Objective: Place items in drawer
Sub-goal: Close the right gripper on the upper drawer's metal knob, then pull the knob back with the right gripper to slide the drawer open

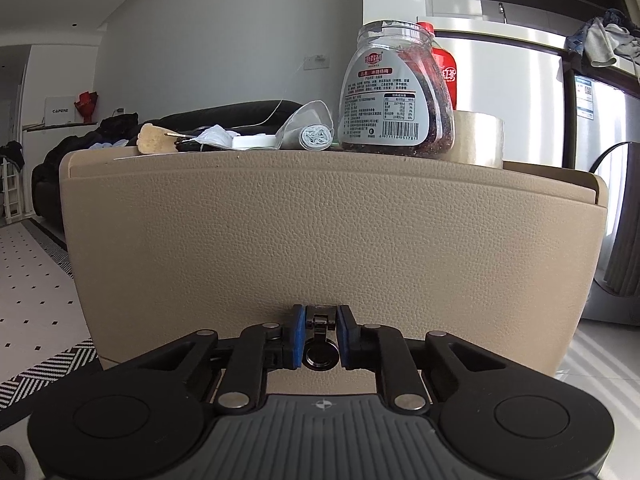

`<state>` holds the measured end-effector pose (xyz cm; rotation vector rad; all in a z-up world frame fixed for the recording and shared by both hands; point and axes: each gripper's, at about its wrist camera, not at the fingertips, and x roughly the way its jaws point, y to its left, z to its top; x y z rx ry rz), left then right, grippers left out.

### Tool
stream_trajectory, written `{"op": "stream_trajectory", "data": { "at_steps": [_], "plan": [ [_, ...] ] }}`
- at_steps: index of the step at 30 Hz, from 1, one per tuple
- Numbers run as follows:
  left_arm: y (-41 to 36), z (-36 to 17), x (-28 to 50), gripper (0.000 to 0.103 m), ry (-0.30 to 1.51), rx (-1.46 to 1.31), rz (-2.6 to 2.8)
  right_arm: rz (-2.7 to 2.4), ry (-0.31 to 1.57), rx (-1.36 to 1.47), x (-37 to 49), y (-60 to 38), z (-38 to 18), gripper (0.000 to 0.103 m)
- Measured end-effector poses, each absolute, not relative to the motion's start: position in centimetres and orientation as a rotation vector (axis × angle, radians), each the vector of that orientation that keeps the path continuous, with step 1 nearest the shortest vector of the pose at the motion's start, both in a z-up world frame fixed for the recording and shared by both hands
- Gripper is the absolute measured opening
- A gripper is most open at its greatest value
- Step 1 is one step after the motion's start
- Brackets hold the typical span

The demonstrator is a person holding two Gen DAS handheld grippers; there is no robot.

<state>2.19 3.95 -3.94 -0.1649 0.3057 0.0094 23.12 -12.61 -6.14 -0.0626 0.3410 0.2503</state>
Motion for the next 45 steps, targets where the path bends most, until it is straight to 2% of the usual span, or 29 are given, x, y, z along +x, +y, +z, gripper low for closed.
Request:
{"op": "stream_trajectory", "data": {
  "at_steps": [45],
  "plan": [
    [4.0, -3.9, 2.0, 0.103, 0.314, -0.17, 0.022, 0.164, 0.301, -0.045, 23.1, -11.2, -7.0, 0.017]
  ]
}}
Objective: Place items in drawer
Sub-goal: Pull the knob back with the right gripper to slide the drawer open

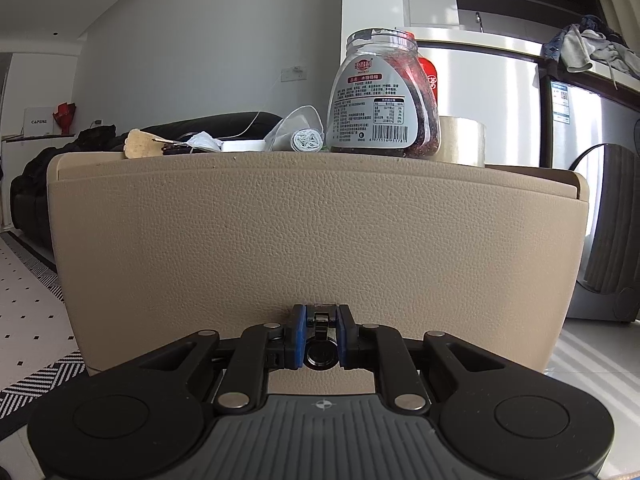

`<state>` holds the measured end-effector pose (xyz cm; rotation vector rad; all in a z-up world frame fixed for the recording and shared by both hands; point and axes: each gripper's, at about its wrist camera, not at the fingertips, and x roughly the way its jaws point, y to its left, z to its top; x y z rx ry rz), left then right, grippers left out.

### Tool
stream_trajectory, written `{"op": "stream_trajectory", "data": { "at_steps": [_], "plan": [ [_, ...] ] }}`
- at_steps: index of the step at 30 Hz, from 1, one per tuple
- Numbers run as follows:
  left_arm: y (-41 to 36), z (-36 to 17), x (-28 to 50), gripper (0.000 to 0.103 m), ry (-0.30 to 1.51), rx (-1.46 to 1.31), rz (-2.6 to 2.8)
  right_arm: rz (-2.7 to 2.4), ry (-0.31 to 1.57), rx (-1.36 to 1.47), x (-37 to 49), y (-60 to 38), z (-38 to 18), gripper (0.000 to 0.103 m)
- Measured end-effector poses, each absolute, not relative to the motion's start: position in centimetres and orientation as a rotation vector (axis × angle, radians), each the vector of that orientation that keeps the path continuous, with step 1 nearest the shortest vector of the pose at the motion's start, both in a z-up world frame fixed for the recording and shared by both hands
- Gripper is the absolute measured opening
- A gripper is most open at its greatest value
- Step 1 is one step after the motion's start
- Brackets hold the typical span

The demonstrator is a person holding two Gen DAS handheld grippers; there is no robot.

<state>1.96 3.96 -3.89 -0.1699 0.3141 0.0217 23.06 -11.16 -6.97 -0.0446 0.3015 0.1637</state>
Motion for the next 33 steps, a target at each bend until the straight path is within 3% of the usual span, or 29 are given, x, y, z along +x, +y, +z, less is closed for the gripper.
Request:
{"op": "stream_trajectory", "data": {
  "at_steps": [33],
  "plan": [
    [4.26, -3.31, 1.4, 0.103, 0.302, -0.17, 0.037, 0.156, 0.289, -0.012, 22.62, -11.44, -7.4, 0.016]
  ]
}}
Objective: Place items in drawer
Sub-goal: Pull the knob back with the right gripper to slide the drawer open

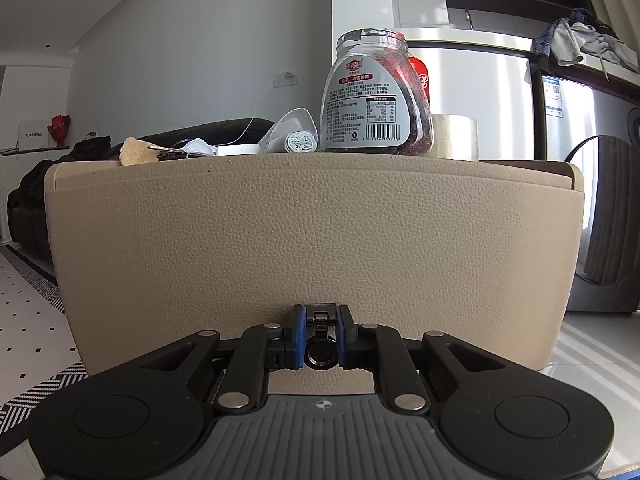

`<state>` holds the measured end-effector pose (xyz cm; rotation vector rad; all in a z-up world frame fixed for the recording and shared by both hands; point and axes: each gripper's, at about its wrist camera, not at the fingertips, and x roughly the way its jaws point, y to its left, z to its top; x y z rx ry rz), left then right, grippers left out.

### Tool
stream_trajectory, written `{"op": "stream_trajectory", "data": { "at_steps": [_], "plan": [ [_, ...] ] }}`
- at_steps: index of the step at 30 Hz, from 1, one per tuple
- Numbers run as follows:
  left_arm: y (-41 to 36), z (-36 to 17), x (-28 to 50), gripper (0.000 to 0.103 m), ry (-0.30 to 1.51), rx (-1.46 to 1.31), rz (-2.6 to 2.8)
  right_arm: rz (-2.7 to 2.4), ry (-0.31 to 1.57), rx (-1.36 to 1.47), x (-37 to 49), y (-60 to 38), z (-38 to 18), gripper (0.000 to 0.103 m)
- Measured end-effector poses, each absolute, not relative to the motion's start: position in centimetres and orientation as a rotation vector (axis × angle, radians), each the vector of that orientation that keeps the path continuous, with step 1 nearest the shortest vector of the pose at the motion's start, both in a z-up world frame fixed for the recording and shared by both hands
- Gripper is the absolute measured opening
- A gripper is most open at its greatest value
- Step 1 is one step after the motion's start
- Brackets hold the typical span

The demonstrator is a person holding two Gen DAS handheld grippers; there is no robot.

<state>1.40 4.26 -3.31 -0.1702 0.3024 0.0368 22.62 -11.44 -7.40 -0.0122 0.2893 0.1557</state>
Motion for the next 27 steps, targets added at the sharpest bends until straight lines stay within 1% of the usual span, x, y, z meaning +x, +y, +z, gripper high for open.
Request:
{"op": "stream_trajectory", "data": {
  "at_steps": [16, 27],
  "plan": [
    [4.2, -3.3, 1.4, 0.103, 0.307, -0.167, 0.056, 0.176, 0.292, 0.008, 20.6, -12.3, -7.1, 0.016],
    [4.6, -2.1, 0.6, 0.103, 0.273, -0.156, 0.07, 0.186, 0.307, 0.011, 18.7, -12.8, -6.7, 0.016]
  ]
}}
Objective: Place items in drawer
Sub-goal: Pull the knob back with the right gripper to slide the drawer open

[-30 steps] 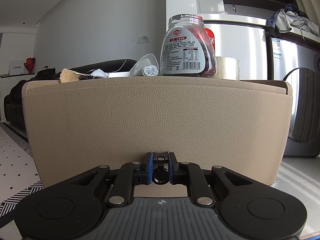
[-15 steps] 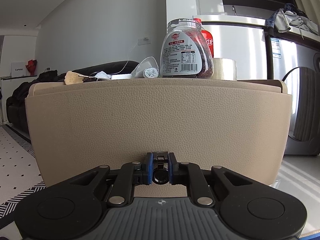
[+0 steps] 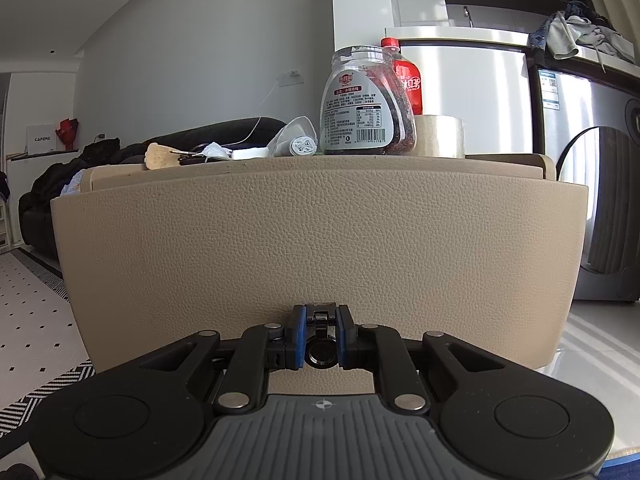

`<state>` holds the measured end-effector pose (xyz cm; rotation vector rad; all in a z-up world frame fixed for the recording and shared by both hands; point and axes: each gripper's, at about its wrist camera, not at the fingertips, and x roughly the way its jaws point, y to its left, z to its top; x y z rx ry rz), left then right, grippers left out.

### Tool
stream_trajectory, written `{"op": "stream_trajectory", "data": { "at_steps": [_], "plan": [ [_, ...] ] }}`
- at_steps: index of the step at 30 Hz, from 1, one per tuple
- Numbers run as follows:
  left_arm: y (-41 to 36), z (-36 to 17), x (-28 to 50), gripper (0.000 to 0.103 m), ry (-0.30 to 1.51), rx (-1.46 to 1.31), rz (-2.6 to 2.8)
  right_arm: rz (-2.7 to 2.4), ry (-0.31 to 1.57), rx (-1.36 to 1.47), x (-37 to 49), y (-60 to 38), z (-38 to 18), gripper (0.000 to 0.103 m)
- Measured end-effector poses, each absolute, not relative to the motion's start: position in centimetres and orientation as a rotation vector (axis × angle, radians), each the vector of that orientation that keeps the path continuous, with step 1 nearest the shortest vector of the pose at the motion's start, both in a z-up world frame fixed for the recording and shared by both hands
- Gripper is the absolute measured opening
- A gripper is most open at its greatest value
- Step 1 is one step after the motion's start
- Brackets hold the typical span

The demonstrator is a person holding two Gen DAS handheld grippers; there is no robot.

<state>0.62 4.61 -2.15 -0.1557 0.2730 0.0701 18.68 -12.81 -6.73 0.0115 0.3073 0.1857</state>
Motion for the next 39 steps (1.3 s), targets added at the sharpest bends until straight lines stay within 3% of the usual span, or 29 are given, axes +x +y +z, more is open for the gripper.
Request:
{"op": "stream_trajectory", "data": {
  "at_steps": [39],
  "plan": [
    [4.5, -0.4, -2.3, 0.103, 0.217, -0.137, 0.077, 0.218, 0.349, 0.013, 10.4, -14.5, -5.7, 0.016]
  ]
}}
